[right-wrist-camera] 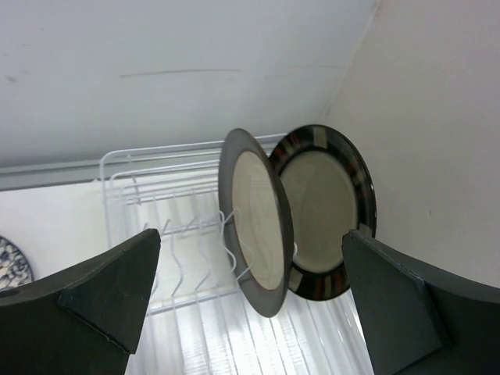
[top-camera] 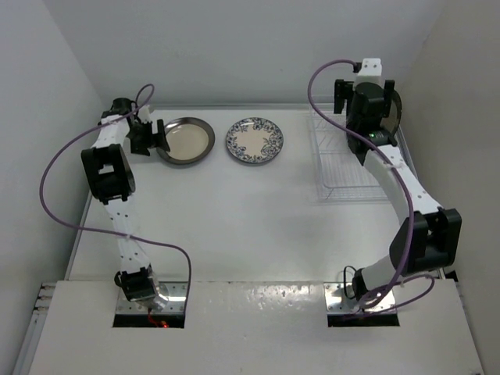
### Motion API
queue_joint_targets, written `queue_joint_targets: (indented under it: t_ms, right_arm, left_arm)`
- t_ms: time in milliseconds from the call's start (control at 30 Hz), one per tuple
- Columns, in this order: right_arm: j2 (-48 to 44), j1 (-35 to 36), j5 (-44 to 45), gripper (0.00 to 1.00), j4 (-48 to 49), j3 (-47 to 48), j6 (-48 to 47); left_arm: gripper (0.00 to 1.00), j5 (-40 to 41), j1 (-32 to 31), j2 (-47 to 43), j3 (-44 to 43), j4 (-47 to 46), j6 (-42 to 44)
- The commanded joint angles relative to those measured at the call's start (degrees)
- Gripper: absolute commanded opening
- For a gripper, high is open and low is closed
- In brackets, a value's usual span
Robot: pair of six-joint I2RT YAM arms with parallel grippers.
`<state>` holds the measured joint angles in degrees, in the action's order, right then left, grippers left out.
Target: Load the plates into the dish rack
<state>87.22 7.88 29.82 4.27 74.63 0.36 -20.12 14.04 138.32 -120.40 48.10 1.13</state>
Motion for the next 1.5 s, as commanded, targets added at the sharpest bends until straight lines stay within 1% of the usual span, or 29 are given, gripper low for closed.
queue_joint_targets:
  t_ms: [0, 67, 100, 167, 200, 267, 300, 367, 400, 500, 533, 600, 667, 733, 767, 800, 833, 867, 900, 933, 967, 1000, 1033, 1100, 1133, 1333, 1367, 1400, 1467]
  right_arm:
    - [-2.75, 1.61, -1.00, 1.00, 3.46, -0.71, -3.34]
    - [-3.11, 2.84, -0.30, 1.00, 5.39, -1.76, -4.05]
    - [-3.54, 3.19, 0.06, 1.00, 6.00, -1.86, -4.40]
    - [-3.81, 4.16, 0.84, 1.00, 6.27, -1.94, -5.02]
    - [-4.07, 4.51, 1.11, 1.00, 6.45, -1.86, -5.19]
    - [-4.25, 5.04, 1.73, 1.00, 6.45, -1.86, -5.37]
    - [-4.34, 5.30, 2.08, 1.00, 6.54, -1.86, -5.37]
    - [-4.69, 5.74, 2.26, 1.00, 6.62, -1.77, -5.81]
    - [-4.69, 5.92, 2.43, 1.00, 6.63, -1.77, -5.98]
    - [-5.04, 6.97, 3.13, 1.00, 6.98, -1.51, -7.56]
    - [-5.04, 7.41, 3.05, 1.00, 7.06, -1.51, -7.83]
    - [-5.04, 7.76, 3.05, 1.00, 7.15, -1.33, -8.70]
    - [-4.78, 8.73, 2.87, 1.00, 7.15, -1.33, -9.15]
    - [-4.43, 9.08, -0.19, 1.00, 5.31, -1.24, -9.15]
    - [-3.82, 9.00, -1.86, 1.00, 4.26, -0.37, -8.71]
    - [-3.55, 8.91, -8.05, 1.00, 1.56, 0.77, -5.93]
    - [-3.03, 8.82, -10.90, 1.00, -2.13, 2.95, -4.77]
    - [-0.58, 8.04, -14.41, 1.00, -7.30, 4.54, -1.88]
    - [0.57, 7.25, -26.62, 1.00, -9.96, 9.95, 1.10]
    - [1.63, 6.98, -29.44, 1.00, -14.08, 11.66, 2.18]
    - [5.29, 7.15, -33.65, 1.00, -17.16, 13.16, 2.19]
    - [6.20, 7.76, -40.74, 1.00, -17.89, 15.61, 2.19]
    - [7.77, 8.72, -41.85, 1.00, -17.81, 15.89, 2.71]
    - [9.45, 10.83, -43.62, 1.00, -16.59, 14.94, 3.59]
    - [10.42, 11.28, -43.97, 1.00, -14.92, 14.58, 5.77]
    - [16.57, 14.79, -51.26, 1.00, -6.74, 14.05, 13.51]
    - [17.36, 15.23, -54.49, 1.00, -5.78, 14.57, 16.48]
    - [18.85, 15.58, -55.39, 1.00, -2.90, 14.84, 17.91]
    - [21.23, 16.29, -59.07, 1.00, -0.86, 15.72, 21.41]
  left_arm:
    - [0.96, -9.03, 0.55, 3.87, -1.07, -0.64, -2.18]
    - [0.93, -13.16, 0.55, 5.02, -1.07, -0.64, -2.71]
    - [0.89, -14.15, 0.55, 5.03, -1.07, -0.64, -2.71]
    - [0.86, -15.38, 0.55, 6.60, -1.07, -1.16, -3.32]
    - [0.81, -16.00, 0.55, 7.13, -1.07, -1.16, -3.32]
    - [0.74, -16.62, 0.55, 8.89, -1.85, -1.69, -3.94]
    - [0.68, -17.23, 0.55, 9.50, -1.86, -1.69, -3.94]
    - [0.58, -17.84, 0.55, 10.73, -3.17, -1.69, -3.94]
    - [0.42, -17.85, 0.55, 10.74, -3.18, -1.69, -3.94]
    - [0.06, -15.31, 1.07, 10.74, -3.70, -2.22, -4.55]
    - [0.00, -15.30, 1.60, 10.74, -3.70, -2.22, -5.16]
    - [0.00, -15.30, 2.21, 10.13, -3.70, -2.22, -5.17]
    - [0.00, -17.58, 2.83, 8.11, -3.70, -2.22, -4.64]
    - [0.00, -19.16, 3.36, 6.01, -3.18, -2.74, -3.59]
    - [0.00, -19.95, 3.36, 3.56, -3.18, -2.74, -3.59]
    - [0.00, -19.96, 3.36, 2.23, -3.18, -3.35, -3.59]
    - [0.00, -21.44, 3.88, 0.82, -3.18, -3.36, -3.59]
    - [0.00, -21.45, 3.89, -0.58, -3.18, -3.36, -3.59]
    - [0.00, -22.15, 3.89, -3.64, -3.18, -3.36, -3.59]
    - [0.00, -22.68, 3.89, -5.33, -3.18, -3.97, -3.59]
    - [0.00, -23.21, 3.89, -7.08, -3.18, -3.98, -3.59]
    - [0.00, -23.21, 3.89, -8.67, -3.18, -4.58, -3.59]
    - [0.00, -23.21, 3.89, -11.82, -3.18, -5.46, -4.11]
    - [0.00, -23.21, 3.89, -14.47, -2.56, -6.08, -4.90]
    - [0.00, -23.21, 3.28, -16.31, -2.56, -6.08, -5.51]
    - [0.00, -23.74, 0.73, -20.02, -1.24, -6.70, -6.14]
    - [0.00, -24.43, 0.72, -20.54, -1.24, -6.70, -6.83]
    - [0.00, -25.22, 0.72, -20.55, -0.72, -6.70, -6.84]
    - [0.00, -27.07, 0.11, -22.03, -0.71, -6.70, -6.84]
